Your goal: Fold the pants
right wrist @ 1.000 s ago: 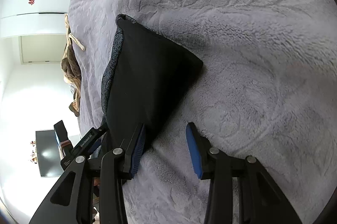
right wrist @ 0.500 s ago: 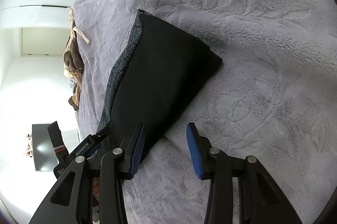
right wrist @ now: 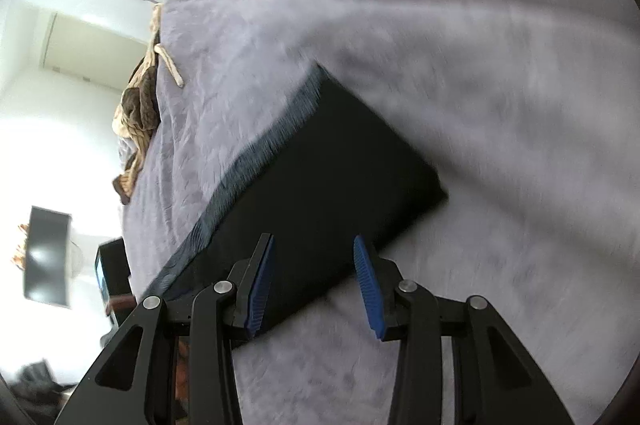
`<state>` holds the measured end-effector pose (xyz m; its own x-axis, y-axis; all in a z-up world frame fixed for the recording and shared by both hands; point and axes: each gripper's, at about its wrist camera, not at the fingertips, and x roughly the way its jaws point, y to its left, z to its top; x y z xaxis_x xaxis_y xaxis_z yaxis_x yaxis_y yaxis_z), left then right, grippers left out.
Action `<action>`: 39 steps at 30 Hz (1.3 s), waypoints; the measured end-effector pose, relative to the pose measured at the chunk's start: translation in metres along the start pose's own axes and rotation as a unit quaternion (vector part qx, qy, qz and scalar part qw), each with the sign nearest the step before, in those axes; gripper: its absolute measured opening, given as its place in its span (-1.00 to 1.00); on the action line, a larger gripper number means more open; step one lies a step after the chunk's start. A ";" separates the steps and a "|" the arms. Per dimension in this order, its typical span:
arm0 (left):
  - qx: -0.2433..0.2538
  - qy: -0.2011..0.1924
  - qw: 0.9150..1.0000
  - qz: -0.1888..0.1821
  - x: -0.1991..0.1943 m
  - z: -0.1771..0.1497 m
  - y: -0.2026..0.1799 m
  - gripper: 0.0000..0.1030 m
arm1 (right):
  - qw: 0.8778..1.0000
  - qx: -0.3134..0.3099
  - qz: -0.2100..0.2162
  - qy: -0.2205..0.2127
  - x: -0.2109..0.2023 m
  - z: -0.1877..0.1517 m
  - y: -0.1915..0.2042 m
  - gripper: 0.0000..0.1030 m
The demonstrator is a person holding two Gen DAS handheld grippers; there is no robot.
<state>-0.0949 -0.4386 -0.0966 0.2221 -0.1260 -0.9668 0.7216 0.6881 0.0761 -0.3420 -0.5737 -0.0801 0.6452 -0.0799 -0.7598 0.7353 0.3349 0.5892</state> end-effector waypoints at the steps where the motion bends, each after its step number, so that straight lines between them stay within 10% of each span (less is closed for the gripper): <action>1: 0.000 -0.001 1.000 0.000 -0.001 -0.003 -0.002 1.00 | 1.000 -0.020 -0.012 -0.009 -0.001 0.006 0.008 -0.14; 12: -0.009 -0.005 1.000 0.000 -0.007 -0.021 -0.017 1.00 | 0.971 -0.169 -0.164 -0.033 0.037 0.063 0.050 -0.14; 17: -0.013 -0.006 1.000 0.001 -0.011 -0.028 -0.018 1.00 | 0.974 -0.170 -0.153 -0.003 0.061 0.089 0.038 -0.17; 20: -0.022 -0.001 1.000 -0.001 -0.014 -0.035 -0.019 1.00 | 0.972 -0.184 -0.146 0.025 0.065 0.091 0.035 -0.84; 30: -0.015 0.001 1.000 -0.008 -0.008 -0.032 -0.007 1.00 | 0.959 -0.206 -0.192 0.032 0.071 0.084 0.027 -0.65; 39: -0.013 0.008 1.000 -0.004 0.005 -0.015 0.003 1.00 | 0.962 -0.232 -0.146 0.012 0.022 0.048 0.051 -0.42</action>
<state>-0.1008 -0.4267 -0.1052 0.2050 -0.1207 -0.9713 0.7063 0.7053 0.0614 -0.2804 -0.6041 -0.0541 0.4169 -0.2145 -0.8833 0.7090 0.6848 0.1684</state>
